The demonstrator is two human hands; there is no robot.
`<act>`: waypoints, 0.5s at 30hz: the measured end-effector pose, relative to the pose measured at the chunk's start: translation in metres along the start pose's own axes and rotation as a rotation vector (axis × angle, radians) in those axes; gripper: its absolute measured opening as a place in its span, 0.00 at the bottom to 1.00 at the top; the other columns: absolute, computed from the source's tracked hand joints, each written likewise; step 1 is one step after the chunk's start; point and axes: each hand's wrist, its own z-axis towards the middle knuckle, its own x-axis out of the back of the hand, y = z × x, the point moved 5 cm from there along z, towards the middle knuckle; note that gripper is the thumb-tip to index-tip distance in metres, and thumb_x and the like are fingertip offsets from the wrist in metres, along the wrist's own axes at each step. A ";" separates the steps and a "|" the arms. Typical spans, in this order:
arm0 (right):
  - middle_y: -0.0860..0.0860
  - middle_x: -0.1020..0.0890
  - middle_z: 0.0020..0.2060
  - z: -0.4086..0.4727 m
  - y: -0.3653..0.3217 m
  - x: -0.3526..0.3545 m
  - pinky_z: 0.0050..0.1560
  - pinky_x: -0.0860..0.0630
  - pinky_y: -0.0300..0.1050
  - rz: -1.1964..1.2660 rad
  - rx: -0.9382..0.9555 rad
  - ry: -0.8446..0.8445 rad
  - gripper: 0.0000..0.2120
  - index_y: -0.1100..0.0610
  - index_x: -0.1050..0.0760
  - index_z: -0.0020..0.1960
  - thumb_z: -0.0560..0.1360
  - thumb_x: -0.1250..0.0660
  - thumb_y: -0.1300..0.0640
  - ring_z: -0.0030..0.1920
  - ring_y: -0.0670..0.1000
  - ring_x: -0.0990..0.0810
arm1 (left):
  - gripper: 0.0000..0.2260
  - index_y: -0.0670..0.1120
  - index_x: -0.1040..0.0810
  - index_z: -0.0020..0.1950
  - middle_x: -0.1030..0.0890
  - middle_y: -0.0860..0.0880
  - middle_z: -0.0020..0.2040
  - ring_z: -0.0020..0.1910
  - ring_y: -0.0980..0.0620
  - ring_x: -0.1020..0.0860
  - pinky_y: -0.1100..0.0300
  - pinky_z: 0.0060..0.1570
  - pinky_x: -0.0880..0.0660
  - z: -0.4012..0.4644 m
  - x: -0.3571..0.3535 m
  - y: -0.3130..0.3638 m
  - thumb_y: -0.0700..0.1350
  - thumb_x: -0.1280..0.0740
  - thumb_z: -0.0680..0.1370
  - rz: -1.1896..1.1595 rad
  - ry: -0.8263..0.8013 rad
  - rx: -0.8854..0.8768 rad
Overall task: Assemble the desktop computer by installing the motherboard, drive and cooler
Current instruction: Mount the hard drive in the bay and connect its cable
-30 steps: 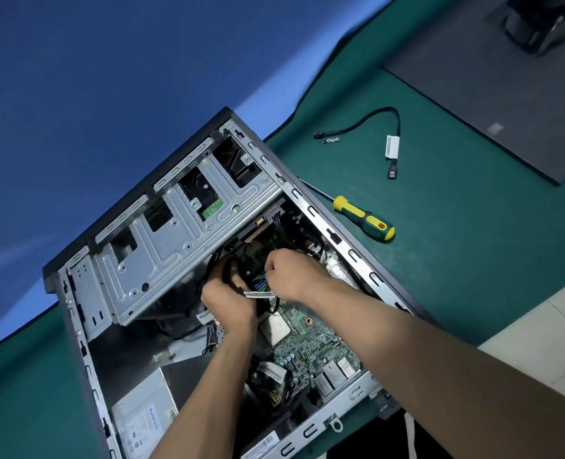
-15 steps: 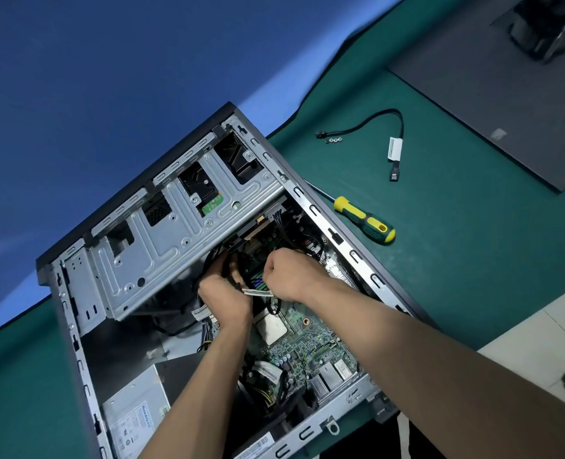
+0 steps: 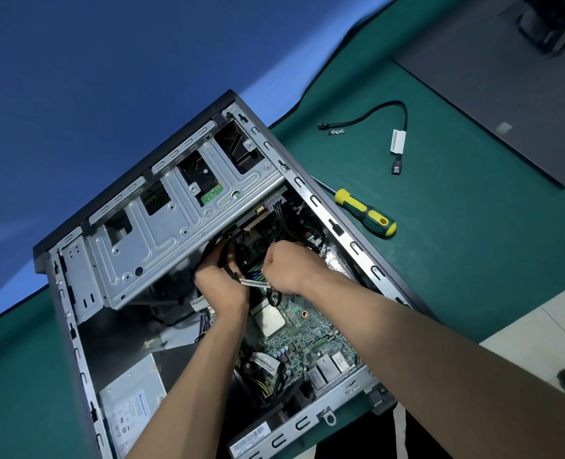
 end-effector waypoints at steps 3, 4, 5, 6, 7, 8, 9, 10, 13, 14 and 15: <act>0.55 0.18 0.48 0.000 0.001 0.000 0.54 0.24 0.51 0.009 -0.002 -0.002 0.10 0.58 0.22 0.53 0.77 0.40 0.57 0.49 0.57 0.20 | 0.15 0.31 0.21 0.52 0.26 0.49 0.36 0.24 0.67 0.31 0.78 0.27 0.35 0.001 0.000 -0.004 0.24 0.44 0.73 -0.018 -0.024 0.071; 0.55 0.18 0.48 0.000 0.001 0.000 0.54 0.24 0.51 0.011 -0.003 -0.002 0.10 0.58 0.22 0.53 0.77 0.40 0.57 0.49 0.57 0.20 | 0.15 0.32 0.21 0.52 0.27 0.50 0.33 0.23 0.66 0.31 0.77 0.26 0.35 0.001 0.001 -0.003 0.24 0.44 0.73 -0.002 -0.024 0.053; 0.55 0.18 0.47 0.000 0.001 0.000 0.54 0.24 0.51 0.012 -0.002 -0.003 0.10 0.58 0.22 0.53 0.77 0.40 0.58 0.49 0.57 0.20 | 0.15 0.32 0.21 0.52 0.28 0.50 0.33 0.23 0.64 0.32 0.77 0.26 0.35 0.001 0.001 -0.002 0.24 0.44 0.73 0.025 -0.022 0.045; 0.55 0.18 0.47 0.000 0.001 0.000 0.54 0.23 0.51 0.013 -0.001 -0.003 0.10 0.58 0.22 0.53 0.77 0.40 0.58 0.48 0.57 0.20 | 0.16 0.33 0.20 0.53 0.27 0.49 0.35 0.24 0.63 0.34 0.77 0.26 0.35 0.002 0.001 -0.002 0.24 0.44 0.74 0.057 -0.019 0.028; 0.55 0.18 0.46 0.000 0.001 0.001 0.53 0.23 0.50 0.014 -0.001 -0.003 0.10 0.58 0.22 0.53 0.77 0.40 0.58 0.48 0.57 0.19 | 0.17 0.35 0.20 0.54 0.26 0.49 0.37 0.26 0.64 0.35 0.78 0.27 0.35 0.003 0.001 -0.002 0.25 0.44 0.74 0.071 -0.011 0.011; 0.55 0.18 0.46 -0.001 0.001 0.001 0.52 0.23 0.50 0.014 -0.001 -0.003 0.10 0.58 0.22 0.52 0.77 0.40 0.58 0.47 0.57 0.19 | 0.18 0.37 0.19 0.54 0.25 0.49 0.38 0.28 0.64 0.35 0.78 0.27 0.35 0.004 0.001 -0.001 0.25 0.43 0.74 0.080 0.002 -0.020; 0.55 0.17 0.46 -0.001 0.001 0.001 0.51 0.23 0.50 0.013 -0.002 -0.004 0.10 0.58 0.22 0.52 0.77 0.40 0.58 0.47 0.57 0.19 | 0.18 0.39 0.19 0.54 0.24 0.50 0.39 0.29 0.63 0.34 0.78 0.28 0.35 0.003 0.002 -0.001 0.26 0.43 0.73 0.082 0.002 -0.043; 0.55 0.17 0.46 -0.001 0.001 0.001 0.51 0.23 0.50 0.011 -0.003 -0.005 0.10 0.59 0.22 0.52 0.77 0.40 0.58 0.47 0.57 0.19 | 0.18 0.39 0.18 0.53 0.24 0.50 0.38 0.29 0.60 0.33 0.77 0.27 0.35 0.004 0.001 -0.003 0.26 0.43 0.73 0.093 -0.005 -0.055; 0.55 0.18 0.46 -0.001 0.000 0.001 0.51 0.23 0.49 -0.003 -0.004 -0.002 0.10 0.58 0.22 0.52 0.77 0.41 0.59 0.47 0.57 0.20 | 0.16 0.38 0.18 0.51 0.28 0.53 0.29 0.26 0.57 0.37 0.73 0.22 0.40 0.006 -0.002 -0.009 0.26 0.43 0.74 0.118 -0.013 -0.019; 0.55 0.18 0.46 -0.001 0.000 0.002 0.52 0.23 0.50 -0.008 -0.003 -0.002 0.10 0.58 0.22 0.52 0.76 0.41 0.59 0.48 0.57 0.20 | 0.15 0.37 0.18 0.49 0.31 0.54 0.27 0.24 0.58 0.39 0.73 0.20 0.40 0.006 -0.002 -0.011 0.26 0.43 0.74 0.139 -0.007 -0.011; 0.54 0.18 0.46 -0.001 0.000 0.002 0.52 0.23 0.50 -0.012 -0.001 -0.002 0.10 0.58 0.22 0.52 0.77 0.41 0.58 0.48 0.57 0.20 | 0.14 0.36 0.19 0.48 0.33 0.55 0.26 0.23 0.59 0.40 0.73 0.20 0.39 0.006 -0.002 -0.011 0.26 0.42 0.74 0.155 0.002 -0.009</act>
